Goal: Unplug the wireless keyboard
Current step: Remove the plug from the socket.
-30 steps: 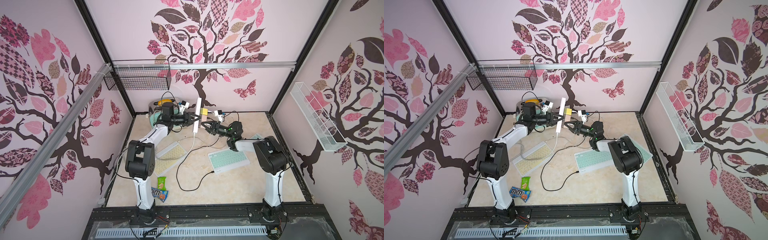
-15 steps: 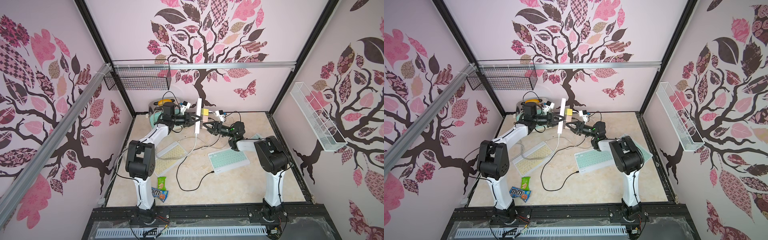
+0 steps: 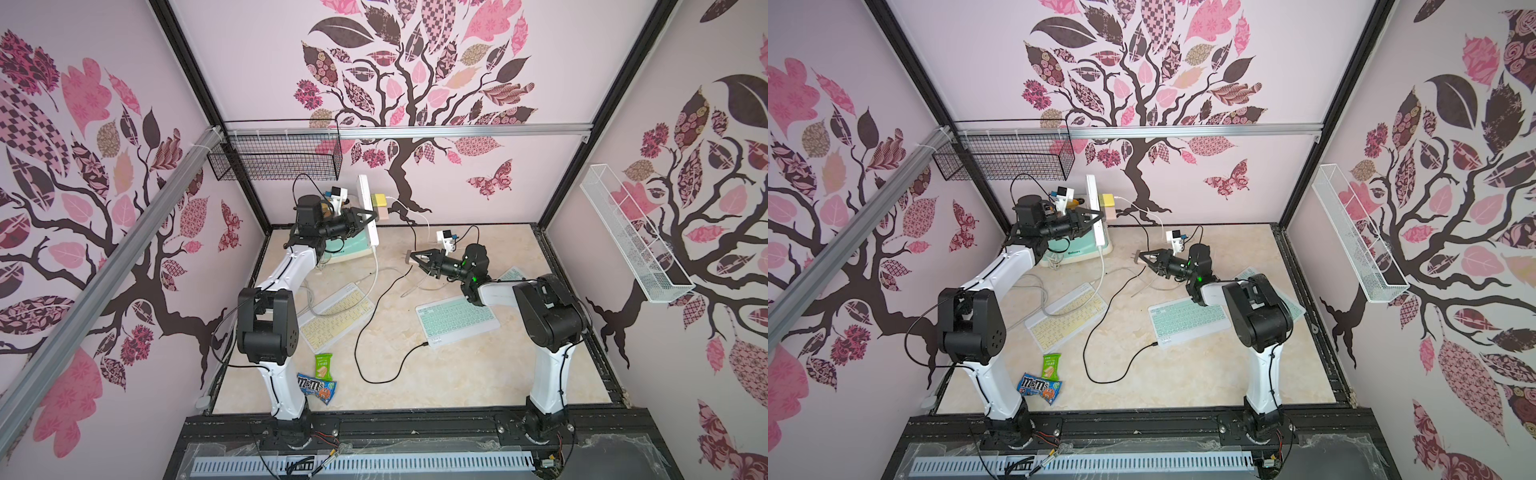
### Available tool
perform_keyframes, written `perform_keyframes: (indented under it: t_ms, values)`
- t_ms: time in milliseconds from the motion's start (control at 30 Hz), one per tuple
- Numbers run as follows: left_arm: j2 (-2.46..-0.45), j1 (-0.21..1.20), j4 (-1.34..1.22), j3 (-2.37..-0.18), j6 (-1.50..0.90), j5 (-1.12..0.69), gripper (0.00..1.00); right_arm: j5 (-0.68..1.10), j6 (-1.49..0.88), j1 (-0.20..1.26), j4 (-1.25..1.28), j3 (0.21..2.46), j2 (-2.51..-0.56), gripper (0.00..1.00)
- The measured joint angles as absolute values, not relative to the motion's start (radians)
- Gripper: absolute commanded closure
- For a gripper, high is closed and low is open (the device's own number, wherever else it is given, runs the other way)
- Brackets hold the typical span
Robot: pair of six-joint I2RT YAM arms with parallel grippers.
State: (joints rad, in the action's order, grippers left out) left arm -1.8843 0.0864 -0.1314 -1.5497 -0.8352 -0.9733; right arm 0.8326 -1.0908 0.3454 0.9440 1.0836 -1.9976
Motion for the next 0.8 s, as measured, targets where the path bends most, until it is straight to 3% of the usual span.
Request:
perform_keyframes:
  t_ms: [267,433,800]
  values:
    - [-1.885,0.098,-0.05,-1.55,-0.754,-0.996,1.0,0.834,-1.001,0.311,0.796,1.077,-1.842,1.0]
    - [-1.886,0.098,-0.008,-1.55,-0.714,-0.996,1.0,0.802,-0.82,0.308,0.514,1.095,-1.645,1.0]
    - [-1.9,0.098,0.067,-1.551,-0.638,-0.996,1.0,0.741,-0.617,0.297,0.134,1.379,-1.429,1.0]
